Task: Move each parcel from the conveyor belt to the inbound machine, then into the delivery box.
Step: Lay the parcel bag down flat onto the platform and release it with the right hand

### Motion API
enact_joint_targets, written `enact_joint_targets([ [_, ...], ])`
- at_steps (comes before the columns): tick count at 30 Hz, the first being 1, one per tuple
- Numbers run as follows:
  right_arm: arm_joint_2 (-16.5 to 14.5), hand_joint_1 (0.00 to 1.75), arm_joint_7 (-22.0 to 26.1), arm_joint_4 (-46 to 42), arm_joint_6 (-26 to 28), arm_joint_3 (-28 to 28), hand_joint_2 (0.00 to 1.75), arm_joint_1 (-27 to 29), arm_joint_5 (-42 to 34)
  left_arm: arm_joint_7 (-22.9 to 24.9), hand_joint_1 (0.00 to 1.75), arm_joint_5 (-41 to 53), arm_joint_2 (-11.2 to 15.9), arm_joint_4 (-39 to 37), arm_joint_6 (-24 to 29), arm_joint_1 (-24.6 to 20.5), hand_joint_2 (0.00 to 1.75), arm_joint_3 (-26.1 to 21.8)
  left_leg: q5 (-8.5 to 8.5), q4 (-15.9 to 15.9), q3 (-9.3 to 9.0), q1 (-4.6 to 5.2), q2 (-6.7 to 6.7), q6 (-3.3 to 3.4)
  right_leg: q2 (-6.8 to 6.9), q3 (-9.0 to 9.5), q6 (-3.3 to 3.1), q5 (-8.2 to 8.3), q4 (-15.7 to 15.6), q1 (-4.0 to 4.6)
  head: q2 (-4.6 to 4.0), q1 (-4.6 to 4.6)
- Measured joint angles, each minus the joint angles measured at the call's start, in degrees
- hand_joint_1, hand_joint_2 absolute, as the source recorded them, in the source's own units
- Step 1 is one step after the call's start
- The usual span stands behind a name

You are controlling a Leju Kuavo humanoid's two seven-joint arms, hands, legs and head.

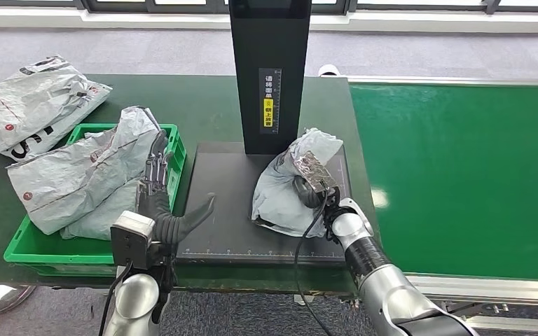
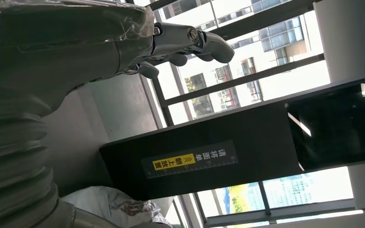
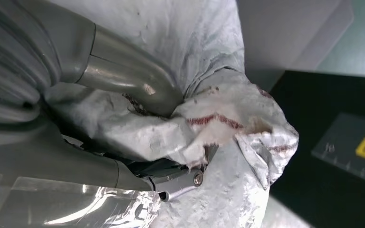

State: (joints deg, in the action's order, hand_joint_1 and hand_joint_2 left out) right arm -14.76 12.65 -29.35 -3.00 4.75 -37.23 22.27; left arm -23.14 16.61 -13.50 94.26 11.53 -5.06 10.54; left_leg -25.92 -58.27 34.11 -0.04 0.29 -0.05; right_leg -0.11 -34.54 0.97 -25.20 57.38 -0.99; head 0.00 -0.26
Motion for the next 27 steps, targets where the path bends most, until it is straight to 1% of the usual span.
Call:
enact_joint_targets([
  [1, -0.2, 0.14, -0.2, 0.3, -0.1, 0.3, 1.75, 0.0, -0.2, 0.0, 0.00, -0.1, 0.1, -0.1, 0.1, -0.1, 1.75, 0.2, 0.00, 0.0, 0.00, 0.00, 0.00, 0.00, 0.00, 0.00, 0.00, 0.00, 0.0, 0.00, 0.00, 0.00],
  [4, -0.7, 0.01, -0.5, 1.2, -0.6, 1.2, 1.75, 0.0, -1.0, 0.1, 0.00, -0.5, 0.2, -0.7, 0.3, -0.3, 1.75, 0.7, 0.00, 0.0, 0.00, 0.00, 0.00, 0.00, 0.00, -0.01, 0.00, 0.00, 0.0, 0.00, 0.00, 0.00],
  [8, -1.2, 0.00, -0.3, 2.0, -2.2, 2.8, 1.75, 0.0, -1.7, 0.0, 0.00, -0.7, 0.3, -1.8, 0.4, -1.0, 1.75, 1.0, 0.00, 0.0, 0.00, 0.00, 0.00, 0.00, 0.00, -0.01, -0.01, 0.01, 0.0, 0.00, 0.00, 0.00],
  [11, -1.6, 0.00, 0.7, 2.5, -5.2, 4.3, 1.75, 0.0, -2.1, -0.1, 0.00, -0.8, 0.3, -2.7, 0.4, -1.7, 1.75, 1.0, 0.01, 0.0, 0.00, 0.00, 0.00, -0.01, 0.00, -0.01, -0.01, 0.01, 0.0, 0.00, 0.00, 0.00],
  [18, -2.4, 0.00, 9.2, 2.7, -13.7, 8.4, 1.75, -0.2, -4.3, -1.2, 0.00, -1.1, 0.3, -4.6, 0.2, -3.1, 1.75, 1.2, 0.01, 0.0, 0.00, 0.00, 0.01, -0.01, 0.00, -0.01, -0.01, 0.01, 0.0, 0.00, 0.00, 0.00],
  [27, -2.5, 0.00, 13.8, 1.7, -21.4, 9.5, 1.75, -0.8, -9.9, -1.9, 0.00, -1.2, 0.4, -5.4, 0.0, -3.2, 1.75, 1.1, 0.01, 0.0, 0.01, 0.00, 0.01, -0.01, 0.00, -0.01, -0.01, 0.01, 0.0, 0.00, 0.00, 0.00],
])
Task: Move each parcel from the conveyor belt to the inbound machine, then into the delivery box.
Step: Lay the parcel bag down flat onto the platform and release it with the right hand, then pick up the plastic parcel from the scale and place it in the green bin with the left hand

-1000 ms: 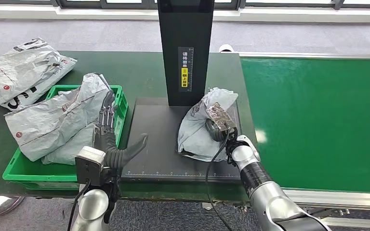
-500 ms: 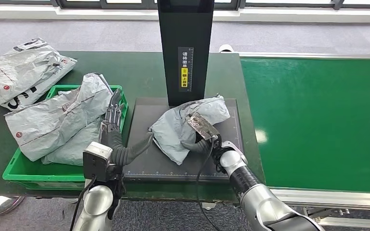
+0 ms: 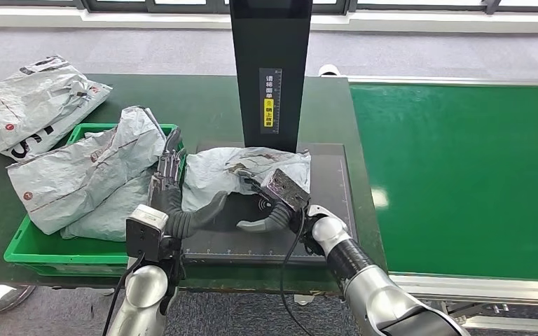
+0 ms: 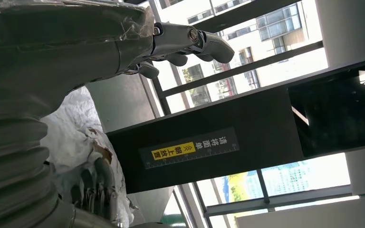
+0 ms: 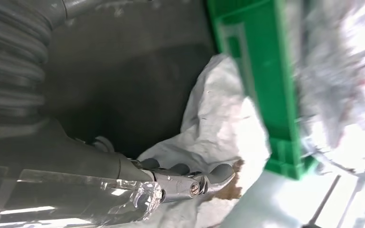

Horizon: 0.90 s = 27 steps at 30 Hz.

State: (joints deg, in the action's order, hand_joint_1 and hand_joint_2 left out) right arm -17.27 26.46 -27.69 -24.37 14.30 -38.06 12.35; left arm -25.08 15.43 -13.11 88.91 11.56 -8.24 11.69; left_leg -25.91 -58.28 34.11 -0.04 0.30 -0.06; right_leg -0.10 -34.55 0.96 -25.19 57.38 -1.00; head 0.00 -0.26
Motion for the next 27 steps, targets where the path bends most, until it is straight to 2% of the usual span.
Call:
enact_joint_targets([
  [13, 1.6, 0.00, 0.0, -5.9, -2.1, 0.3, 1.75, 0.2, -2.7, -0.2, 0.00, 0.0, 0.4, -0.1, 0.0, 0.1, 1.75, 0.0, 0.00, 0.0, 0.00, 0.00, 0.00, 0.00, 0.00, 0.00, 0.00, 0.00, 0.0, 0.00, 0.00, 0.00],
  [18, 2.3, 0.00, 0.1, -9.0, 0.3, 0.5, 1.75, 1.7, -2.8, -0.3, 0.00, 0.1, 0.4, 0.1, 0.5, 0.5, 1.75, -0.2, 0.00, 0.0, 0.00, 0.00, 0.01, 0.00, 0.01, 0.00, 0.00, 0.00, 0.0, 0.00, 0.00, 0.00],
  [22, 4.7, 0.00, -0.7, -20.8, 5.0, 0.9, 1.75, 6.8, -1.4, -0.4, 0.00, 0.7, 0.6, 1.2, 1.7, 2.1, 1.75, -1.3, -0.01, 0.0, 0.02, 0.00, 0.03, 0.01, 0.02, -0.01, 0.00, -0.01, 0.0, 0.00, 0.00, 0.00],
  [27, 7.4, 0.00, -1.8, -43.8, 13.3, 0.3, 1.75, 18.3, 2.2, -0.1, 0.00, 2.5, 0.6, 2.9, 2.1, 4.2, 1.75, -3.4, -0.13, 0.0, 0.03, 0.00, 0.06, -0.01, 0.04, -0.03, 0.00, -0.10, -0.1, 0.00, 0.00, -0.01],
])
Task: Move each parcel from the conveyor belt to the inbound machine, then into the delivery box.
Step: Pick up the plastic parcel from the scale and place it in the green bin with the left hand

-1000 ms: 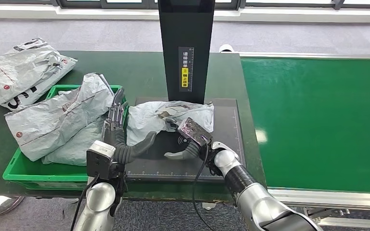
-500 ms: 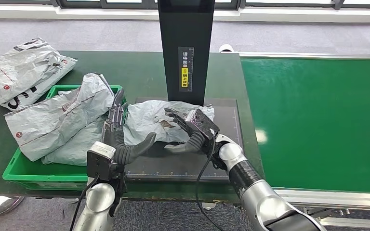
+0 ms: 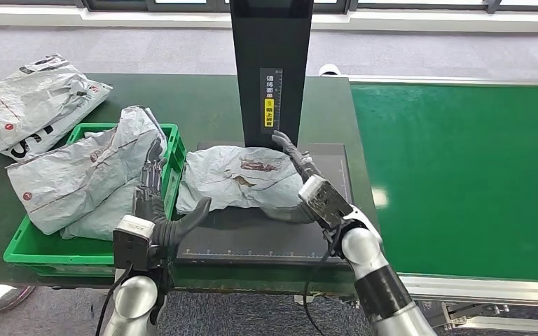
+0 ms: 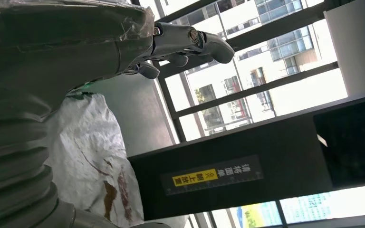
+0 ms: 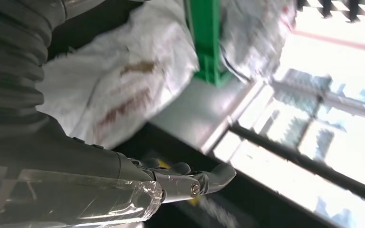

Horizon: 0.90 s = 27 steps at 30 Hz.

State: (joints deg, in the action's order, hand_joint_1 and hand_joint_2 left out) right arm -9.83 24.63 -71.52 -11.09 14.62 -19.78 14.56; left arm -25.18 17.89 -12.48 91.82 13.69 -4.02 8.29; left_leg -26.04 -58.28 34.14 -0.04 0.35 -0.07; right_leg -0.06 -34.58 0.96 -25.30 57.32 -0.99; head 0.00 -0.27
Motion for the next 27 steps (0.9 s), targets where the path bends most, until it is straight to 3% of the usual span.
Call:
enact_joint_targets([
  [5, 0.2, 0.00, 0.1, -20.2, 8.6, -5.8, 1.75, 12.8, 1.3, 2.6, 0.00, 6.4, 0.0, 1.1, 1.5, 1.3, 1.75, -1.5, -0.11, 0.0, 0.01, 0.00, 0.08, 0.04, 0.12, 0.04, 0.01, -0.16, 0.0, 0.00, 0.00, 0.00],
  [12, -1.5, 0.00, 0.9, -32.5, 10.3, -13.1, 1.75, 24.5, -1.0, 9.1, 0.00, 19.8, 0.0, -0.8, 3.1, 0.2, 1.75, -1.6, -0.18, 0.0, -0.05, 0.01, -0.01, 0.04, 0.07, 0.05, 0.00, -0.18, 0.0, -0.01, 0.00, 0.01],
  [19, -2.8, 0.00, 0.7, -33.7, 8.2, -16.8, 1.75, 27.3, -1.5, 16.8, 0.00, 37.7, 0.0, -8.1, 0.6, -3.4, 1.75, -0.6, -0.14, 0.0, -0.12, 0.01, -0.11, 0.04, -0.03, 0.07, -0.03, -0.11, 0.0, -0.01, 0.00, 0.01],
  [27, -3.7, 0.00, 0.0, -32.8, 5.5, -17.5, 1.75, 26.5, -0.9, 21.6, 0.00, 53.8, -0.6, -24.8, -6.9, -13.4, 1.75, 2.3, -0.10, 0.0, -0.13, 0.01, -0.08, 0.05, -0.03, 0.13, 0.00, -0.07, 0.0, -0.01, 0.00, 0.01],
])
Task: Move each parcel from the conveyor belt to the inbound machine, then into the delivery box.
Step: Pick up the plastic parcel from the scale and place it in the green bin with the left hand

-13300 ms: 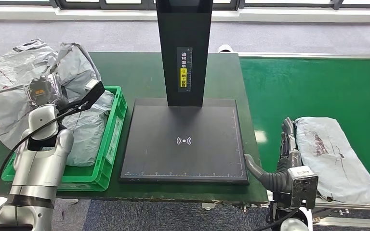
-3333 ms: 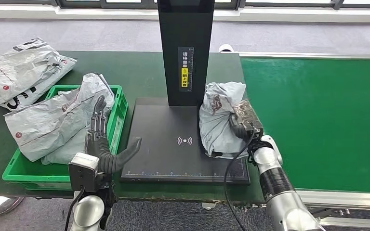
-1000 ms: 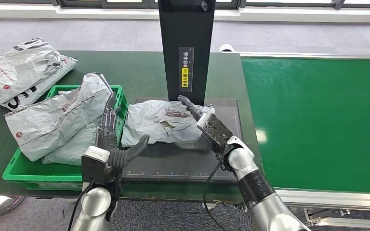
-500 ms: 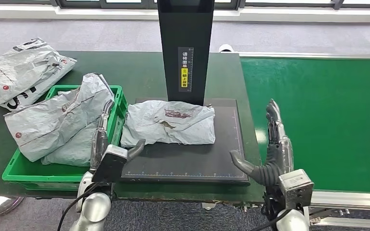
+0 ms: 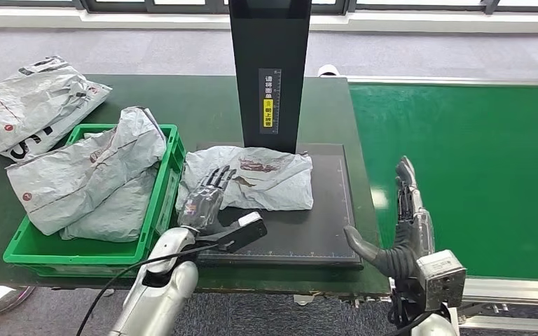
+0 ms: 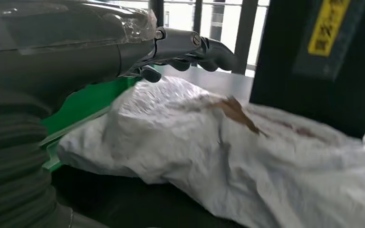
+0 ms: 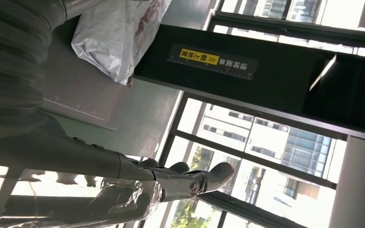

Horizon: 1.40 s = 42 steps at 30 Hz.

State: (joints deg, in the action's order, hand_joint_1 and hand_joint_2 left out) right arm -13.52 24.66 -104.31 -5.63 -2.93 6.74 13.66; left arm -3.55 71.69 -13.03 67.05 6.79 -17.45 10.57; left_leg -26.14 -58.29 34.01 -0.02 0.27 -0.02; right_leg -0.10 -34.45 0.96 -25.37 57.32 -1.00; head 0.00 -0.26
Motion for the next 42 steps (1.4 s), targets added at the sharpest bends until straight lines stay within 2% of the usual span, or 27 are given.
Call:
enact_joint_targets([
  [11, -0.5, 0.00, -0.3, 2.3, -1.3, 0.0, 1.75, -1.0, 0.4, 3.0, 0.00, 5.7, -0.7, -18.4, -1.0, -11.0, 1.75, 1.1, 0.02, 0.0, 0.01, -0.01, 0.01, -0.01, 0.01, 0.00, 0.00, 0.01, 0.0, 0.01, 0.00, 0.00],
  [19, -0.9, 0.00, -0.3, 3.3, -2.2, 0.0, 1.75, -1.0, 0.4, 11.7, 0.00, 11.9, -0.4, -28.6, 3.7, -18.0, 1.75, 0.8, 0.03, 0.0, 0.01, -0.01, 0.01, -0.02, 0.01, 0.01, 0.00, 0.01, 0.0, 0.00, 0.00, 0.00],
  [24, -1.0, 0.00, -0.3, 3.5, -2.4, 0.0, 1.75, -1.0, 0.4, 14.6, 0.00, 14.0, 0.0, -31.4, 5.0, -19.8, 1.75, 0.6, 0.04, 0.0, 0.02, -0.01, 0.03, -0.03, 0.02, 0.02, 0.00, 0.02, 0.1, 0.00, 0.00, 0.00],
  [31, -1.0, 0.00, -0.3, 3.8, -2.7, 0.0, 1.75, -1.7, 0.4, 27.2, 0.00, 15.6, 2.0, -32.6, 10.8, -21.0, 1.75, 0.9, 0.04, 0.0, 0.02, -0.01, 0.02, -0.04, 0.01, 0.01, -0.01, 0.01, 0.1, 0.01, 0.00, 0.00],
  [36, -1.0, 0.00, -0.4, 4.2, -3.2, 0.0, 1.75, -2.4, 0.4, 29.4, 0.02, 15.6, 3.6, -33.0, 12.1, -21.3, 1.75, 1.8, 0.07, 0.0, 0.02, -0.02, 0.03, -0.08, 0.01, 0.01, -0.01, 0.02, 0.1, 0.01, 0.00, 0.00],
  [40, -1.0, 0.00, -0.4, 4.4, -3.4, 0.0, 1.75, -2.8, 0.4, 30.3, 1.72, 15.6, 4.2, -33.2, 13.0, -21.4, 1.75, 2.1, 0.07, 0.0, 0.02, -0.02, 0.02, -0.08, 0.01, 0.01, -0.01, 0.02, 0.1, 0.01, 0.00, 0.00],
  [42, -1.0, 0.00, -0.4, 4.6, -3.4, 0.0, 1.75, -2.9, 0.4, 30.5, 1.75, 15.6, 4.5, -33.4, 14.2, -21.5, 1.75, 2.1, 0.07, 0.0, 0.02, -0.02, 0.03, -0.08, 0.01, 0.01, -0.01, 0.02, 0.1, 0.01, 0.00, 0.00],
])
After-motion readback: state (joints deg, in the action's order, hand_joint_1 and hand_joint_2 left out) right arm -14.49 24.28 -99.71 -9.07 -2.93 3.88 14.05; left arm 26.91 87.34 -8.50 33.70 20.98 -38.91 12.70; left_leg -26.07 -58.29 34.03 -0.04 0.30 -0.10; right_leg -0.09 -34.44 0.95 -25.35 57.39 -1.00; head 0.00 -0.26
